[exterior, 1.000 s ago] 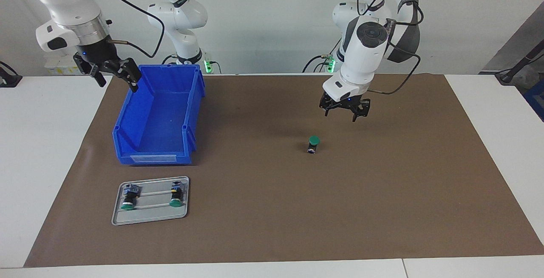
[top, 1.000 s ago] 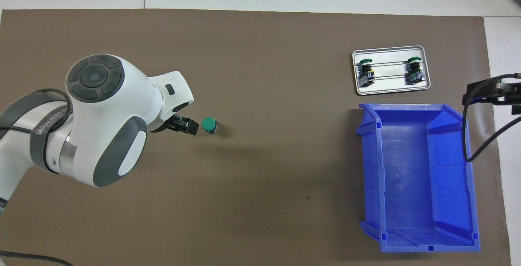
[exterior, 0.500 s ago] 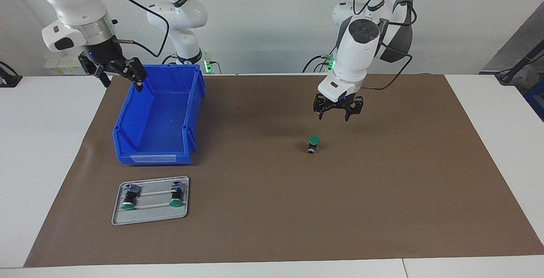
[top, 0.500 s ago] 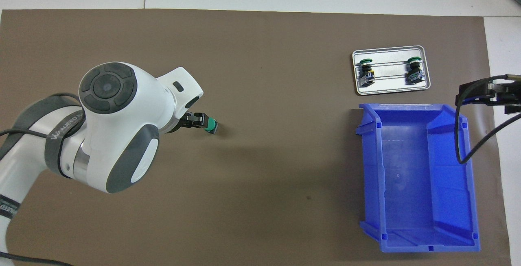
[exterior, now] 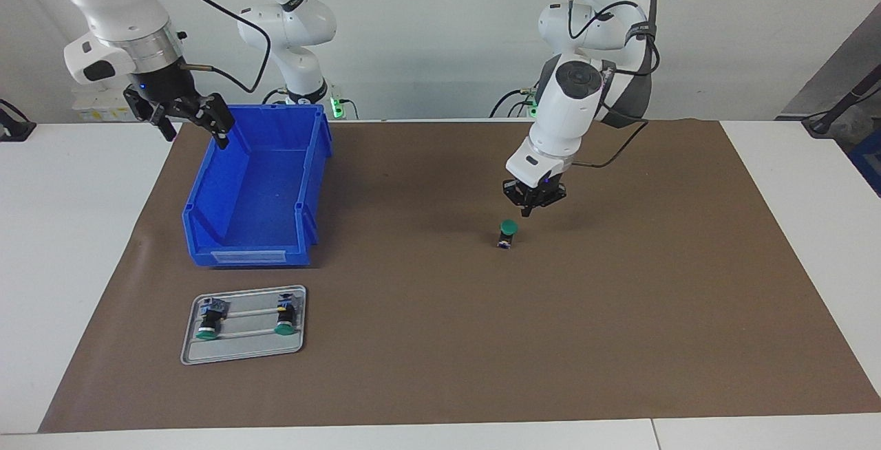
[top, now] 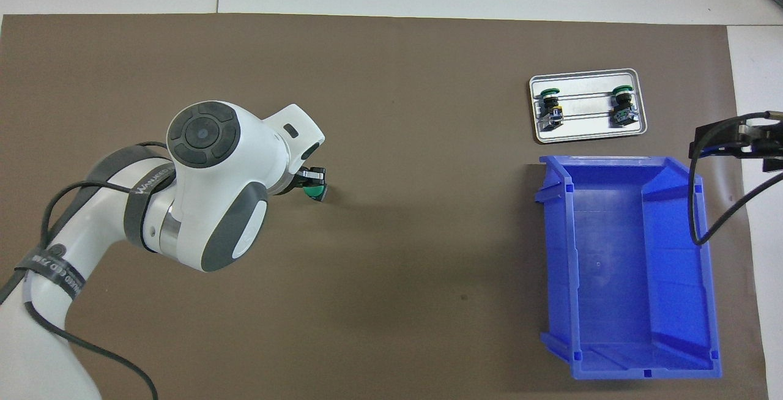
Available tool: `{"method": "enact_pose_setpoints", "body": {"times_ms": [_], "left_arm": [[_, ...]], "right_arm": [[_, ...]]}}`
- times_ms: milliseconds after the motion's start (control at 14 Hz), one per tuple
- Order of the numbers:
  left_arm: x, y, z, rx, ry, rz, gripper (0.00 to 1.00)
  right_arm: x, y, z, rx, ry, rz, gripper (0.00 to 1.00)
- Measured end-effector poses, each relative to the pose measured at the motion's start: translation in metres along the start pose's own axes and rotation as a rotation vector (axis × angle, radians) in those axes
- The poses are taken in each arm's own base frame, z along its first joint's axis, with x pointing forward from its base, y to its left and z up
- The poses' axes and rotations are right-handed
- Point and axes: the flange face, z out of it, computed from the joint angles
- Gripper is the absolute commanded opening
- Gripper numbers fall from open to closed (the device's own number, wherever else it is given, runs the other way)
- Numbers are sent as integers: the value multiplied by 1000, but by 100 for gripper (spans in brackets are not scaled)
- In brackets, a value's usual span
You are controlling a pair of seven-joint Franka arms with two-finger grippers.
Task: Place and press button with both arms
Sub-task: 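Press down on the green button cap with the left gripper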
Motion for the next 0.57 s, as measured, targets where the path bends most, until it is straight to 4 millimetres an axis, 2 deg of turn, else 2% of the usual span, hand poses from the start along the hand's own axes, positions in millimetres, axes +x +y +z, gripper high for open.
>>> {"method": "enact_pose_setpoints", "body": {"times_ms": [143, 571], "left_arm": [[1, 6, 7, -5, 7, 4, 0], [5, 5, 18, -14, 24, 0, 0]], "right_arm": [[0, 0, 0, 0, 0, 0, 100], [0, 2, 0, 0, -1, 3, 100]]}}
